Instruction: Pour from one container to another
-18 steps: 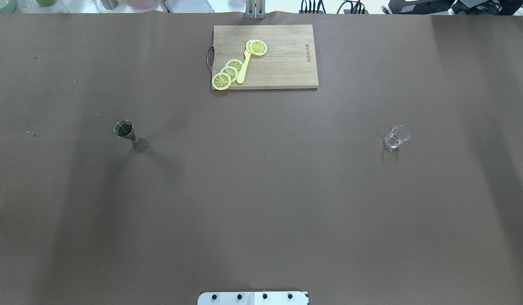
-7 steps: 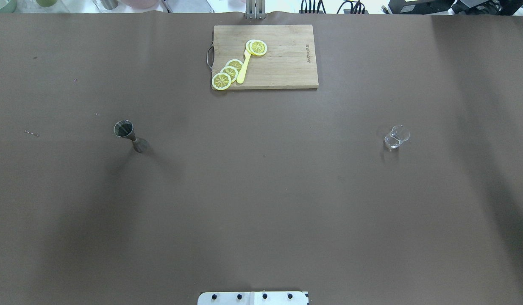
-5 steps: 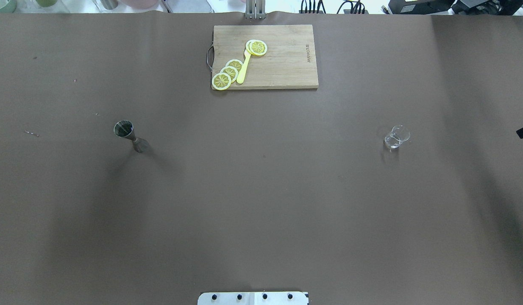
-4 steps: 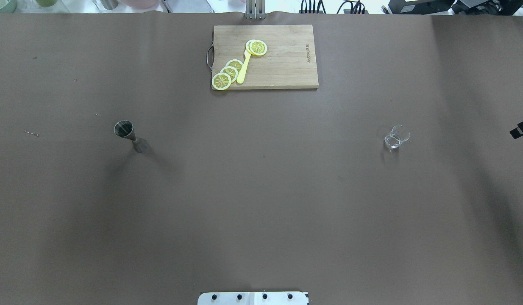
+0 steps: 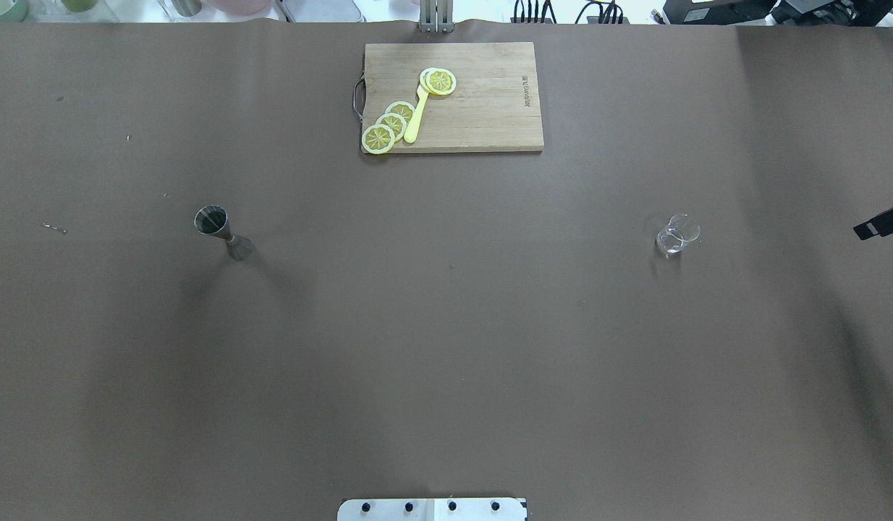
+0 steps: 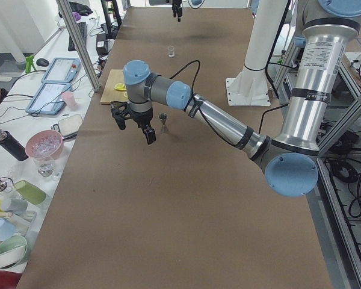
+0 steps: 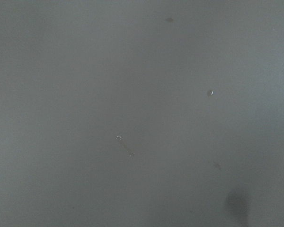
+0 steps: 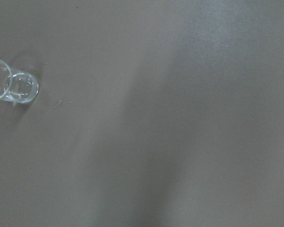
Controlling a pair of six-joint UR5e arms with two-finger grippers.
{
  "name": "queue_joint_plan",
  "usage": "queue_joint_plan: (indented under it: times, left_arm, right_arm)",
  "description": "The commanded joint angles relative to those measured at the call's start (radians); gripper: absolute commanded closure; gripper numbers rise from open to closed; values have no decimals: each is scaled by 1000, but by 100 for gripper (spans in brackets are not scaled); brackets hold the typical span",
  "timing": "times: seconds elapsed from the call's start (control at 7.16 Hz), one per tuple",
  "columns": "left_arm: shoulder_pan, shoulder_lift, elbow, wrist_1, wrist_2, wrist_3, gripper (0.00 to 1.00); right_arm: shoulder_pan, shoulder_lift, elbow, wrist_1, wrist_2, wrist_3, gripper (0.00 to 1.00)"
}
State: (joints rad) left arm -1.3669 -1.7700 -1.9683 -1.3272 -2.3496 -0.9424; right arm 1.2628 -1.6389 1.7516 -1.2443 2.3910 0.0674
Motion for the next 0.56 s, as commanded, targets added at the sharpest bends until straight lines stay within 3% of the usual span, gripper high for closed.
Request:
queue_joint_plan:
  times: [0.0,0.14,0.28,0.42]
  left_arm:
    - [98,-20,-53,-49,111,-112,1]
    - [191,-13,-110,-91,162,-291,2]
    - [247,-3,-168,-114,291,-314,2]
    - [343,1,-207,-113,312,-387,2]
  right_arm:
    - [-2,-2,-117,236,26,6,0]
    - [-2,7,-200,364,57,9,0]
    - [-2,8,-199,377,65,9,0]
    - [-2,13,-164,378,72,6,0]
